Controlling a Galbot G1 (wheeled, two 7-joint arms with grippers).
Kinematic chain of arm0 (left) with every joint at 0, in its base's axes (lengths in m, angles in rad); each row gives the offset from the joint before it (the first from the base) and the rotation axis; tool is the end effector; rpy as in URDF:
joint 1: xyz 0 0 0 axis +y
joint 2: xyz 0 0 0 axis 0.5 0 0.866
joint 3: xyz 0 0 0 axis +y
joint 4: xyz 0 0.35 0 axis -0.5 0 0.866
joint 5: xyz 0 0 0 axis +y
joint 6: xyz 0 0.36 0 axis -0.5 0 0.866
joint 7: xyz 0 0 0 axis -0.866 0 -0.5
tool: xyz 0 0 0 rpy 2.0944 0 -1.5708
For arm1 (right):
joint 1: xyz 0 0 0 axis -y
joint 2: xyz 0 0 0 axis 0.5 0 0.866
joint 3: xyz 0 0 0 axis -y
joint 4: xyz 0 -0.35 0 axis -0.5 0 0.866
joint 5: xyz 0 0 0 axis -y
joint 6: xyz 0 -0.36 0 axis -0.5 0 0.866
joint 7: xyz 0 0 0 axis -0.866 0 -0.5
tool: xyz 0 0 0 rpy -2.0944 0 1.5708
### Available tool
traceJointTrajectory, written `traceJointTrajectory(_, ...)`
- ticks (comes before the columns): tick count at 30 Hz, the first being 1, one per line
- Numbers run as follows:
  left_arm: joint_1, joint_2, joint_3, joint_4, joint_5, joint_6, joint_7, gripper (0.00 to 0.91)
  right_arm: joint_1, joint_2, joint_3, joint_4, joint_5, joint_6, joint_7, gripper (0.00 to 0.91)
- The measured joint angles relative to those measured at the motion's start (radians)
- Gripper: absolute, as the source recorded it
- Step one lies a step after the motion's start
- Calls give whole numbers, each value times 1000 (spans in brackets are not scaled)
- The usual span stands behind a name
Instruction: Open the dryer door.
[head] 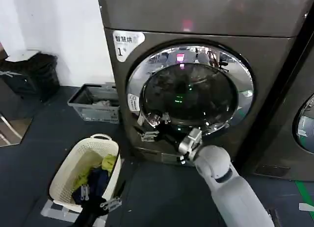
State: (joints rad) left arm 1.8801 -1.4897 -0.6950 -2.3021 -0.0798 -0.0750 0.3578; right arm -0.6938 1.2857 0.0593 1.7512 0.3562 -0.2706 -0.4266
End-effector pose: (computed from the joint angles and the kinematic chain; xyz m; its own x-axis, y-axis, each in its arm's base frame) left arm 0.0995 0.0544 -0.2663 -0.9568 0.2867 0.0480 0.2900 0.9528 0.0901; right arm 0.4073 0.0719 -0.1892 -0.5925 -0.8040 -0.0507 -0.7980 0.5944 -0.0994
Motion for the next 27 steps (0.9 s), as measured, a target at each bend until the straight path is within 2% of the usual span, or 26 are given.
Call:
traceJointTrajectory(11,12,-4,-1,-10,0,-1,-1,907,100,36,-35,-143,20,16,-22,907)
traceJointTrajectory(27,8,-4,-1,-3,0,-4,-2,907,172,63,-72,-247,6,28,-76,907)
